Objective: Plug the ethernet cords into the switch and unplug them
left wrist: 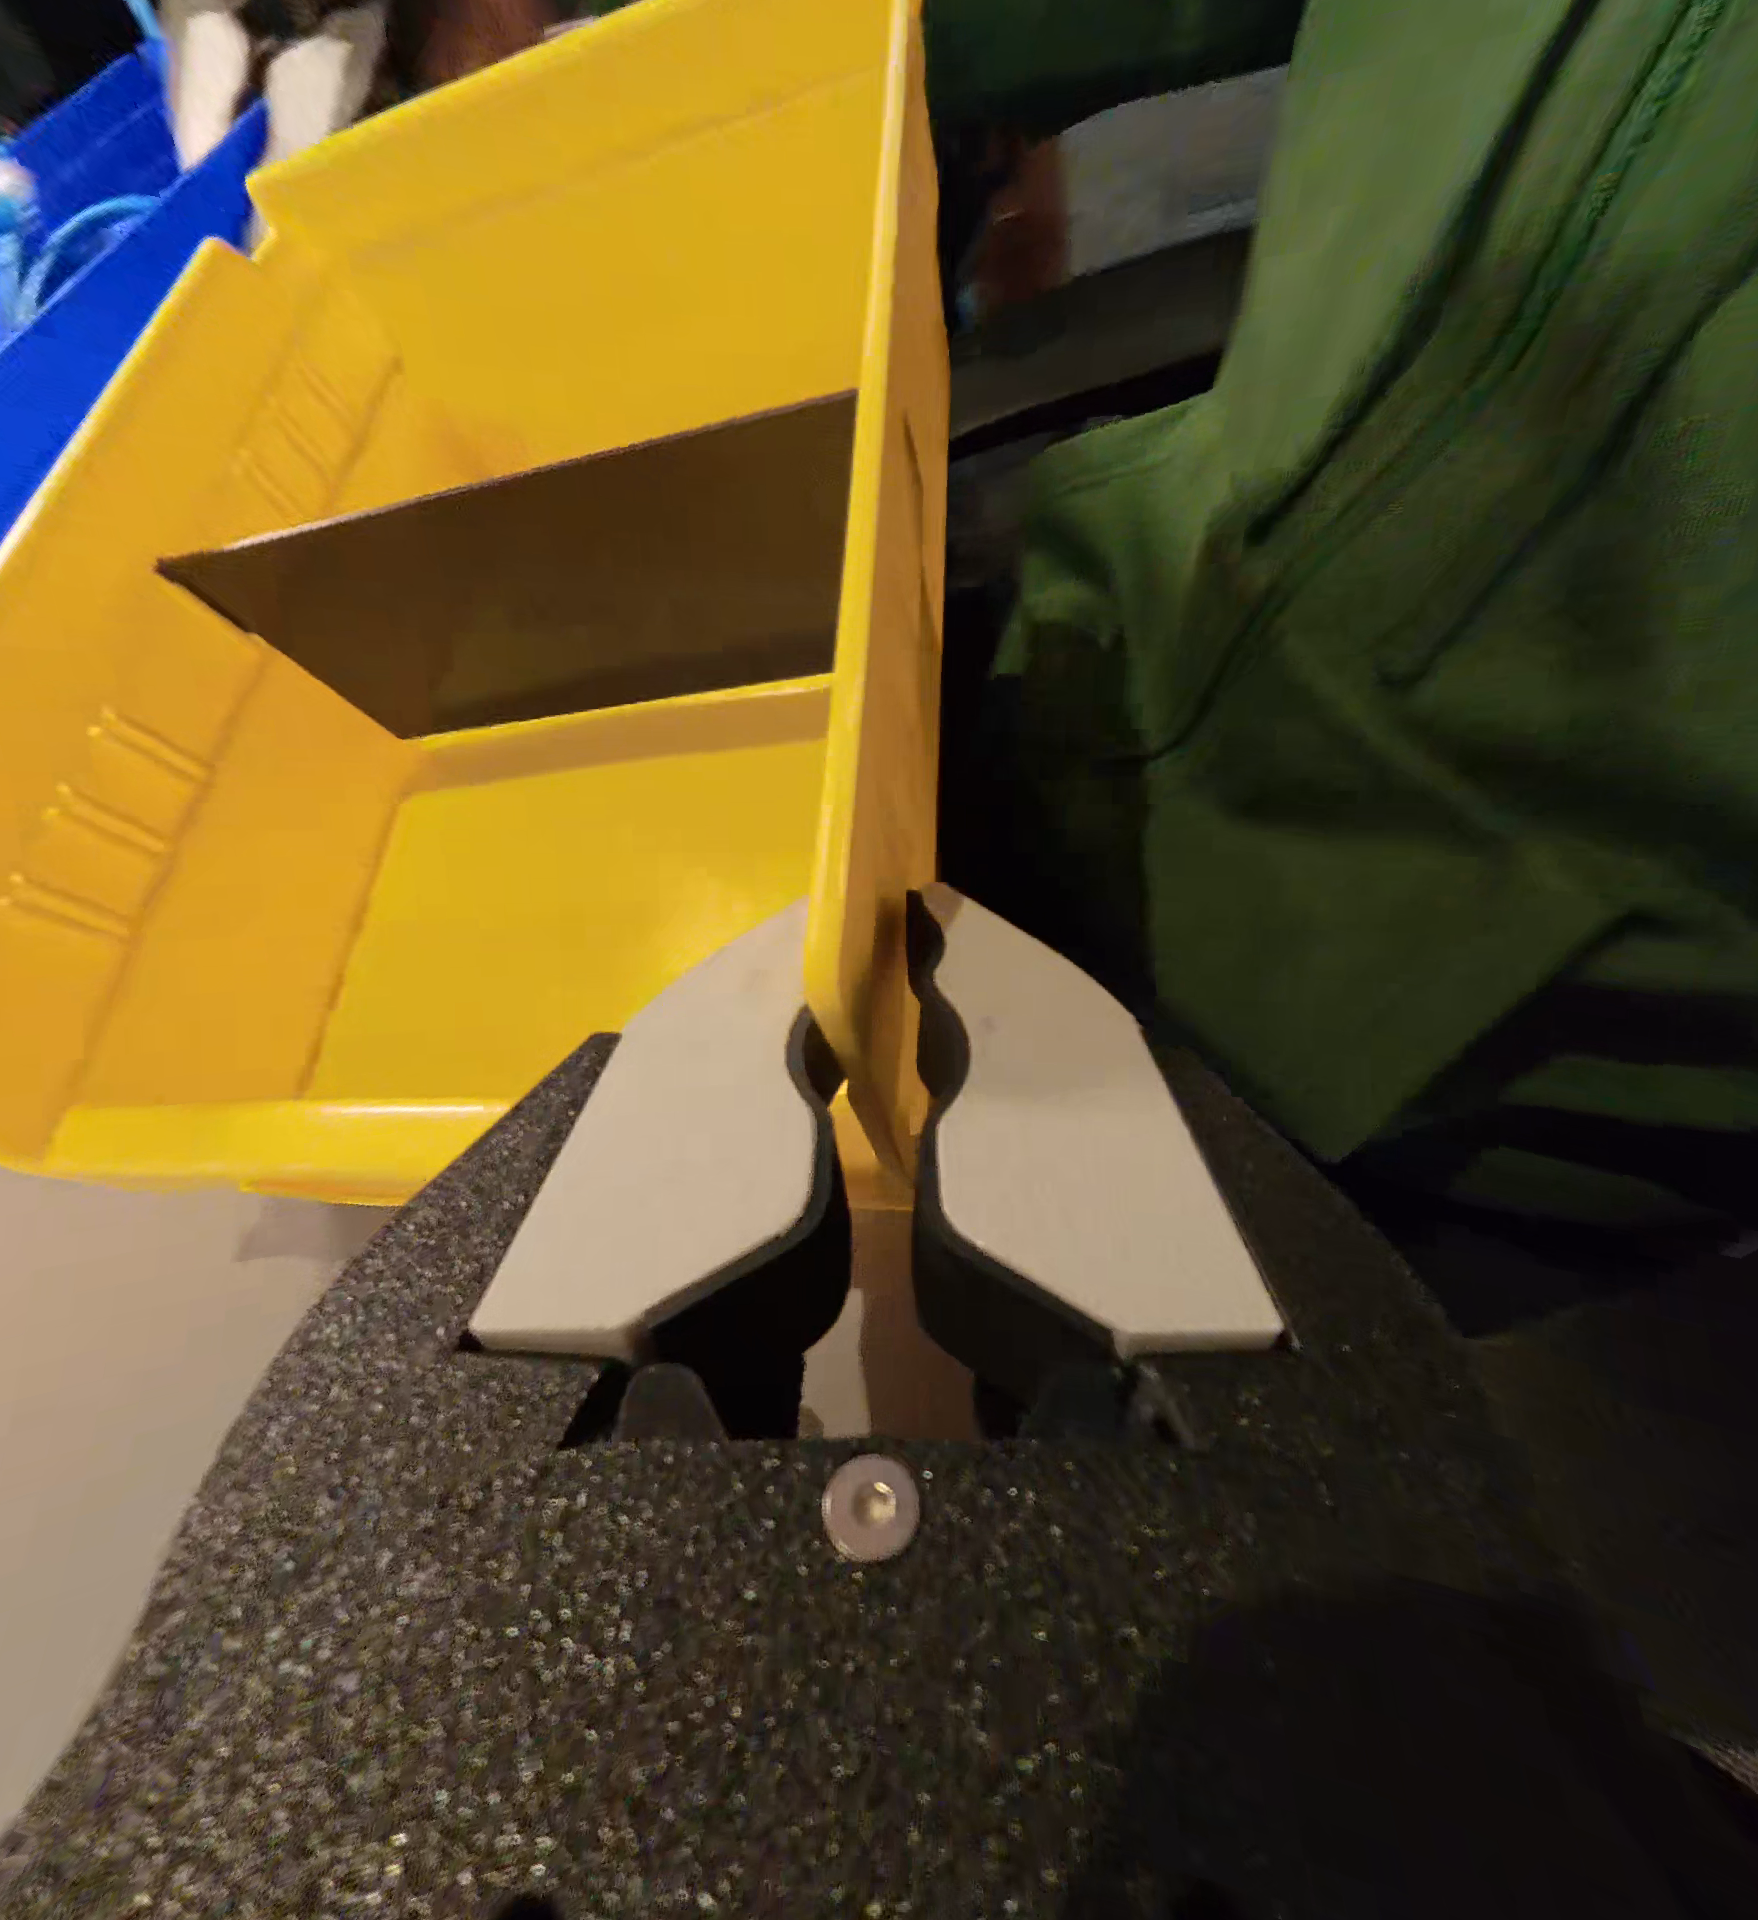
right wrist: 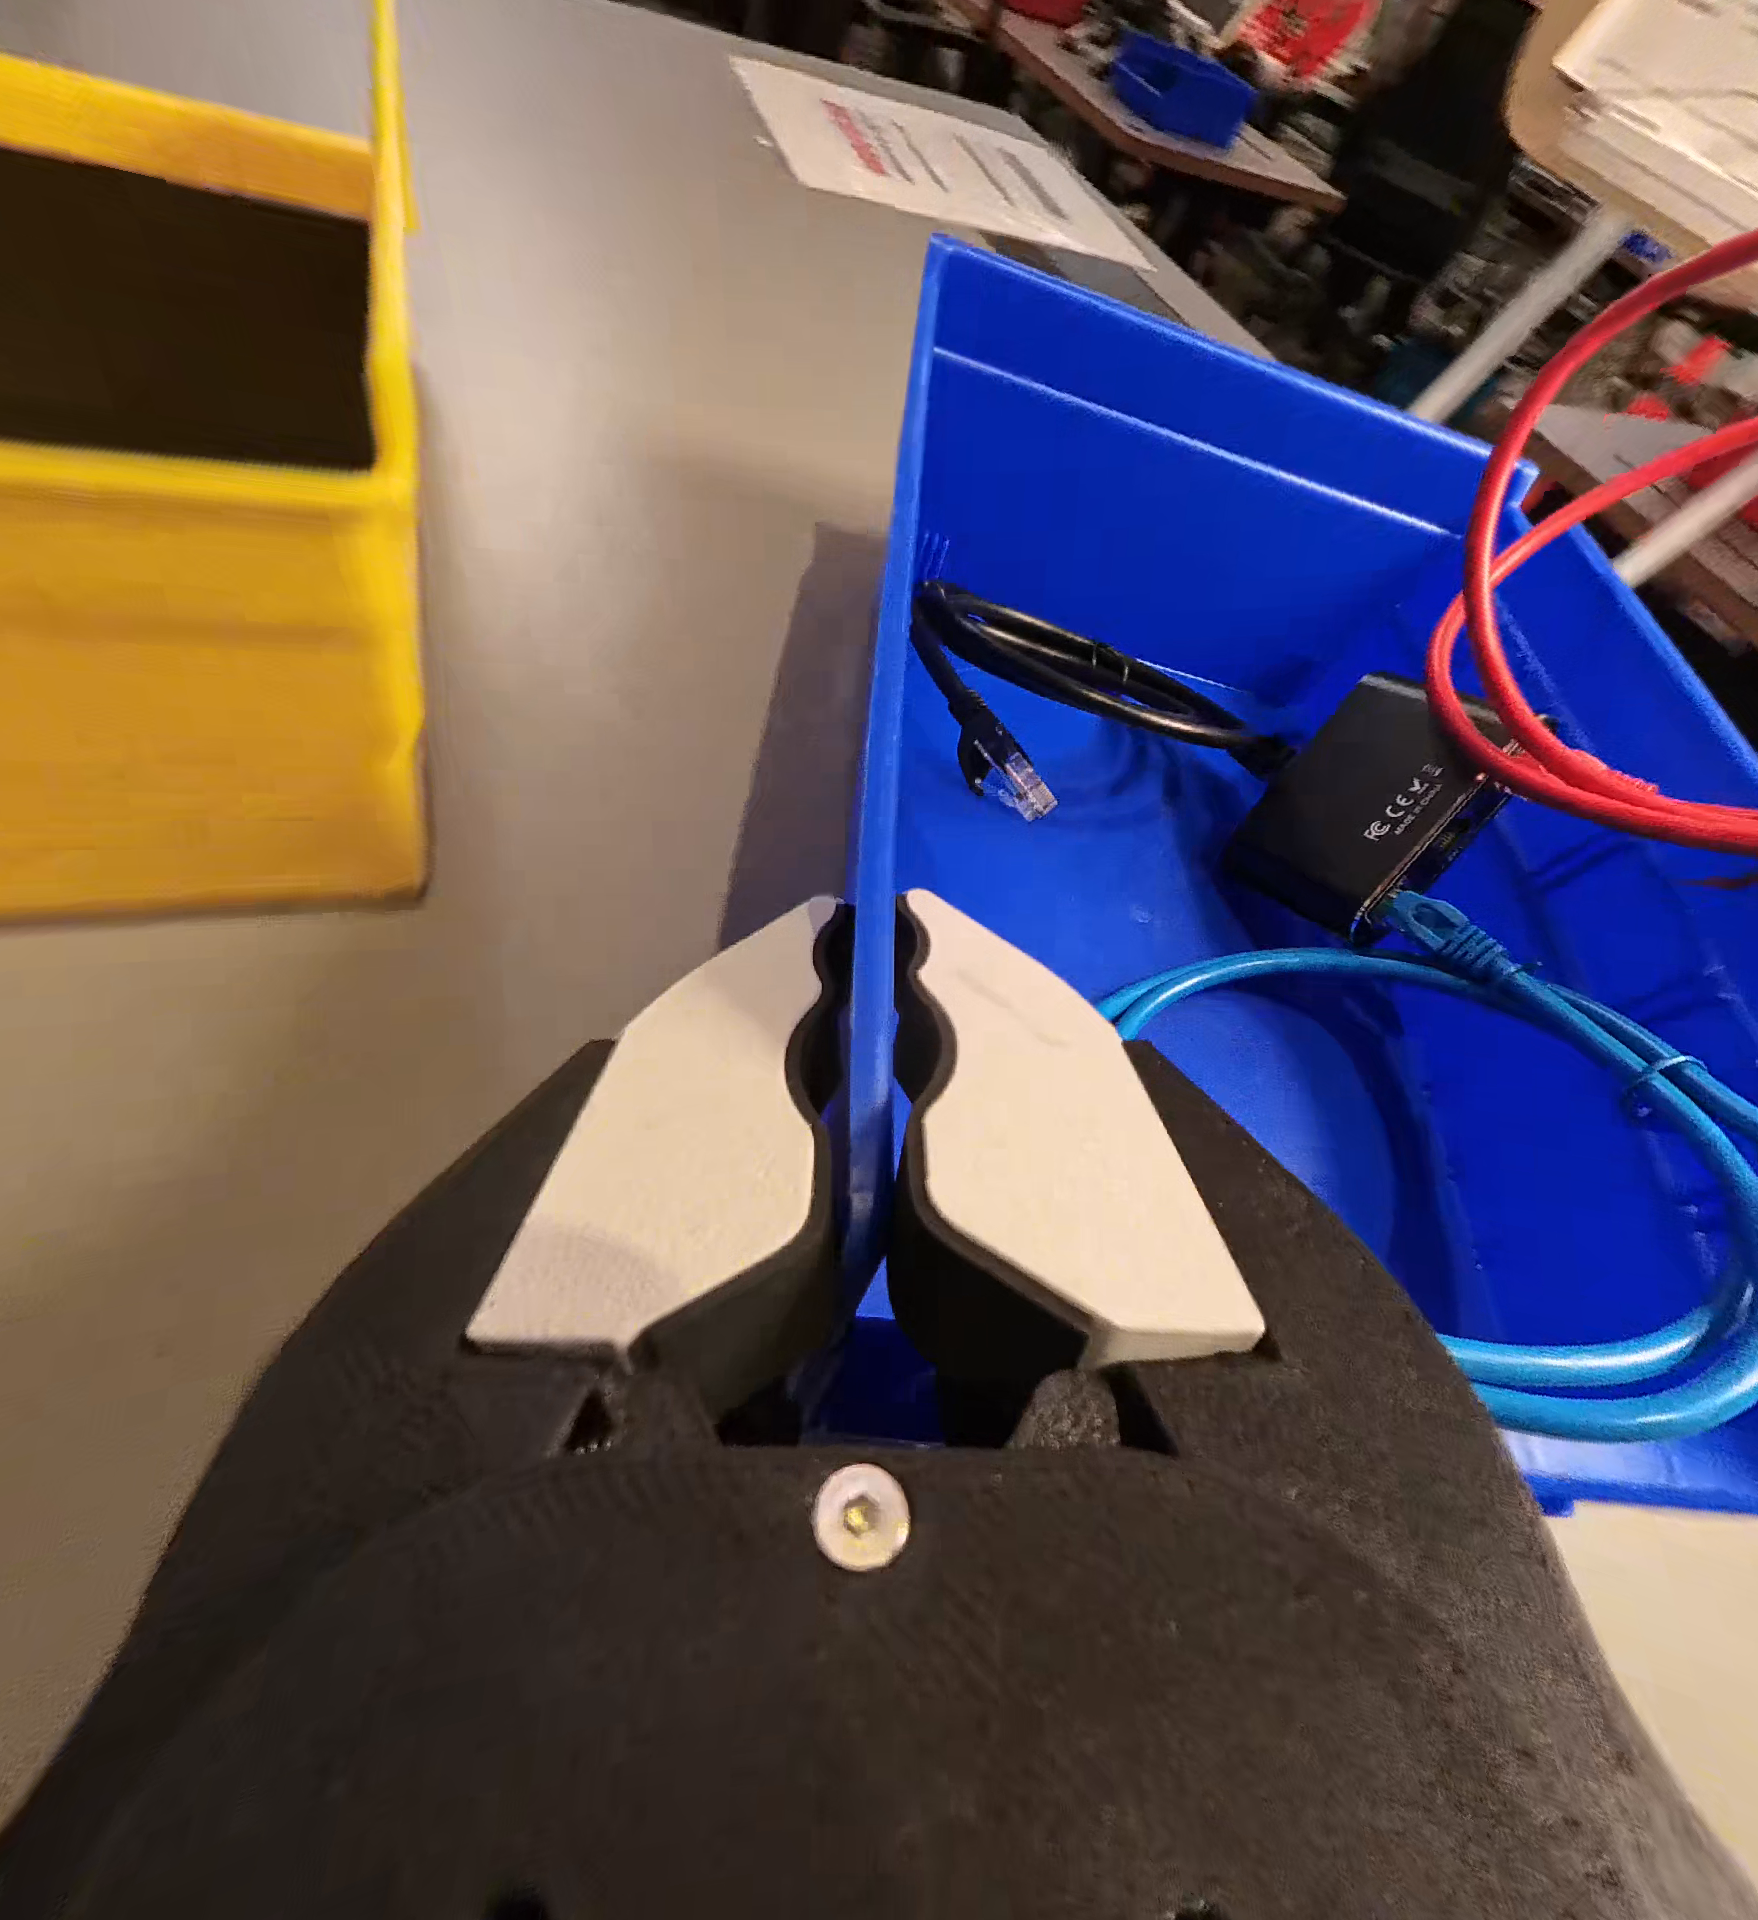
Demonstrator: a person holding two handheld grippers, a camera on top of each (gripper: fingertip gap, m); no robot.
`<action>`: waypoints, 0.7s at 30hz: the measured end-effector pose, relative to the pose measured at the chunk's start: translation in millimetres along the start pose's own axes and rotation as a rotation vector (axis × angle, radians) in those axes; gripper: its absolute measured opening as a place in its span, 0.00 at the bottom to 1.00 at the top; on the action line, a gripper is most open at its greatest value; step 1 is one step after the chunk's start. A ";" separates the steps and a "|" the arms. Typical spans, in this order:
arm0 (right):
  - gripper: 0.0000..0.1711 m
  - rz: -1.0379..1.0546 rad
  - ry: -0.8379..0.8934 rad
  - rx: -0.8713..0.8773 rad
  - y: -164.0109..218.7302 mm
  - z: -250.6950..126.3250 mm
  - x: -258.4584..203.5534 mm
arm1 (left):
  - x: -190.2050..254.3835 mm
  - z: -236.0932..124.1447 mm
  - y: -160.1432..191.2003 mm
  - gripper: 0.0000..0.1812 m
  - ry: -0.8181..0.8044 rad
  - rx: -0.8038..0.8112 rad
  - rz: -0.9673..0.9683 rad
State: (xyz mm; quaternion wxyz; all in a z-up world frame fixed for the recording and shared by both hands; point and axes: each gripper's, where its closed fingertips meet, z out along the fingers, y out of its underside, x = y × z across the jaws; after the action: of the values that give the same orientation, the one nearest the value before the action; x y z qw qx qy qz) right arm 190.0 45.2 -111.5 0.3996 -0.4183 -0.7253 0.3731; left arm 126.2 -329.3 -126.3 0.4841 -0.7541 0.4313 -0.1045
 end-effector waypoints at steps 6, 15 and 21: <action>0.04 -0.070 -0.194 0.049 -36.3 64.1 -23.3 | -7.5 29.8 -16.7 0.05 0.040 0.037 0.019; 0.15 -0.029 -0.323 0.114 -63.9 97.9 -37.2 | -11.0 39.5 -21.9 0.05 -0.011 0.031 0.037; 0.29 0.097 -0.220 0.315 -88.1 47.8 7.0 | -8.1 24.4 -32.2 0.22 -0.059 0.164 -0.014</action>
State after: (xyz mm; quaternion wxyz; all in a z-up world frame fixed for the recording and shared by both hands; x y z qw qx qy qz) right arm 117.9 8.9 -51.7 0.3599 -0.3416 -0.6763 0.5444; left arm 153.0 -302.5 -110.2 0.5561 -0.7178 0.4013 -0.1206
